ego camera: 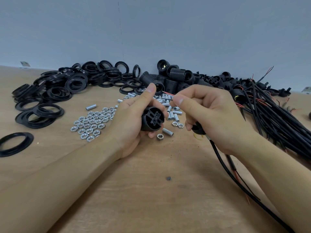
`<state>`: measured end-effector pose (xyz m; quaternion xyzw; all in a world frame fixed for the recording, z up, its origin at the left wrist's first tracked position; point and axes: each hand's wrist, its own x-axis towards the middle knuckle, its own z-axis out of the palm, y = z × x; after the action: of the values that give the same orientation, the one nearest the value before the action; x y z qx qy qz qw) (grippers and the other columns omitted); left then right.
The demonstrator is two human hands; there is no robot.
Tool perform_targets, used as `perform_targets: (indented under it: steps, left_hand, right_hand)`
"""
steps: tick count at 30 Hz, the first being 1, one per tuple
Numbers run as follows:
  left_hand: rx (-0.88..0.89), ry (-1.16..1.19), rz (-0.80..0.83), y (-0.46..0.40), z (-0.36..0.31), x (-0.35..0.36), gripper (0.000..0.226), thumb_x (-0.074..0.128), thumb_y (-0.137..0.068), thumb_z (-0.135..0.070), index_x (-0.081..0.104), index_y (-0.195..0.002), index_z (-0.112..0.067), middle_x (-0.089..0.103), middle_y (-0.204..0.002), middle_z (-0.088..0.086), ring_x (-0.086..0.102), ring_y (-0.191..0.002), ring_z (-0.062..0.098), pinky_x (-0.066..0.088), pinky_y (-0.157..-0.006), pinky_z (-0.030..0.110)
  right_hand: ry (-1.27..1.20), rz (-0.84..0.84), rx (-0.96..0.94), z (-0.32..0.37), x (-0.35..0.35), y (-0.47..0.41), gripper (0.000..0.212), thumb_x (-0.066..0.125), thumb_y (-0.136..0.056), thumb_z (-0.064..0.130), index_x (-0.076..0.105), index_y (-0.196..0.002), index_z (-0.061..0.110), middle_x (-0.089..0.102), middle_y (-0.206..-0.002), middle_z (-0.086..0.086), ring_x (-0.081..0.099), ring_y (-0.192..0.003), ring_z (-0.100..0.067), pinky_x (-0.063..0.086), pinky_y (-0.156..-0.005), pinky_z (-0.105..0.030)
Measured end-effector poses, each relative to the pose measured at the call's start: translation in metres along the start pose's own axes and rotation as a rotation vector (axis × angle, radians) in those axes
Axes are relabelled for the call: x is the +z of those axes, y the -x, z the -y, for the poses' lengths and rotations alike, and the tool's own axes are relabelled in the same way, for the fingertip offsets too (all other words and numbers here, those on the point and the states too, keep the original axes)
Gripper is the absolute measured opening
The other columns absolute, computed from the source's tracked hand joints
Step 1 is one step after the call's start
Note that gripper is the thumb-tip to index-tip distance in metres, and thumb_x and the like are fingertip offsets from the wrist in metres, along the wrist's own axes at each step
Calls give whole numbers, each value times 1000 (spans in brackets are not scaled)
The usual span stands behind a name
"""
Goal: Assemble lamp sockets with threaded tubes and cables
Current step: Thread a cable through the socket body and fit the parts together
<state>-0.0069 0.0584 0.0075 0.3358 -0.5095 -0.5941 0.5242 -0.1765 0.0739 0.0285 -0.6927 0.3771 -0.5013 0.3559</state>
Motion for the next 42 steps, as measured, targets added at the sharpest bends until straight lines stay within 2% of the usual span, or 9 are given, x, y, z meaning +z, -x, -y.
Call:
perform_targets:
  steps: [5, 10, 13, 16, 19, 25, 32, 38, 42]
  left_hand:
    - [-8, -6, -12, -1, 1, 0, 46, 56, -84, -54, 64, -55, -19, 66, -67, 7, 55, -46, 18, 34, -36, 21]
    - [-4, -10, -39, -3, 3, -1, 47, 56, -87, -51, 64, -62, -13, 65, -61, 6, 55, -45, 18, 34, -35, 21]
    - [3, -22, -34, -3, 3, -1, 48, 55, -86, -52, 64, -58, -14, 63, -57, 4, 54, -45, 18, 34, -37, 19]
    - [7, -23, -37, -4, 4, -1, 49, 54, -88, -52, 65, -55, -17, 62, -55, 3, 53, -44, 18, 33, -36, 20]
    - [11, -28, -30, -4, 5, -2, 49, 55, -88, -51, 65, -54, -17, 60, -54, 3, 53, -43, 18, 33, -37, 20]
    - [1, -44, -71, -5, 9, -2, 52, 55, -92, -49, 66, -64, -7, 57, -55, 10, 47, -42, 19, 31, -37, 20]
    - [-4, -72, -45, -3, 10, -1, 57, 50, -96, -48, 63, -52, -14, 56, -50, 9, 45, -41, 21, 27, -36, 17]
    - [-20, -54, -35, -2, 11, -2, 59, 46, -99, -45, 58, -57, -5, 55, -50, 15, 43, -39, 22, 26, -34, 16]
    - [-22, -74, -32, -1, 12, -2, 61, 45, -99, -46, 58, -52, -10, 54, -50, 17, 43, -39, 23, 26, -36, 15]
  right_hand:
    - [13, -7, -43, 3, -1, 2, 15, 69, -89, 9, 74, -78, 18, 39, -44, -6, 42, -45, -19, 39, -44, -13]
    - [146, 28, -135, 5, 4, 5, 9, 71, -87, 11, 73, -79, 13, 42, -49, -13, 35, -48, -32, 30, -45, -21]
    - [230, 11, -192, 3, 8, 7, 10, 72, -87, 16, 71, -77, 12, 45, -48, -4, 37, -49, -28, 30, -48, -22]
    - [270, -5, -228, 2, 10, 8, 10, 70, -87, 15, 70, -77, 11, 44, -46, 12, 36, -44, -6, 29, -50, -9]
    - [355, -14, -260, 2, 11, 9, 8, 70, -87, 9, 69, -79, 11, 42, -45, 19, 41, -45, -2, 30, -51, -3]
    - [541, -46, -325, 0, 16, 10, 7, 67, -87, 16, 68, -80, 13, 33, -46, 12, 37, -47, -9, 29, -51, -11]
    - [486, 49, -234, -4, 17, 11, 6, 67, -92, 18, 66, -87, 16, 65, -62, 6, 53, -53, -16, 39, -51, -20]
    - [427, 62, -225, -7, 21, 12, 6, 66, -93, 14, 65, -87, 14, 66, -63, 5, 56, -56, -14, 41, -54, -18]
    - [446, 54, -247, -10, 23, 13, 7, 66, -93, 14, 66, -86, 12, 65, -63, 6, 59, -56, -16, 47, -55, -32]
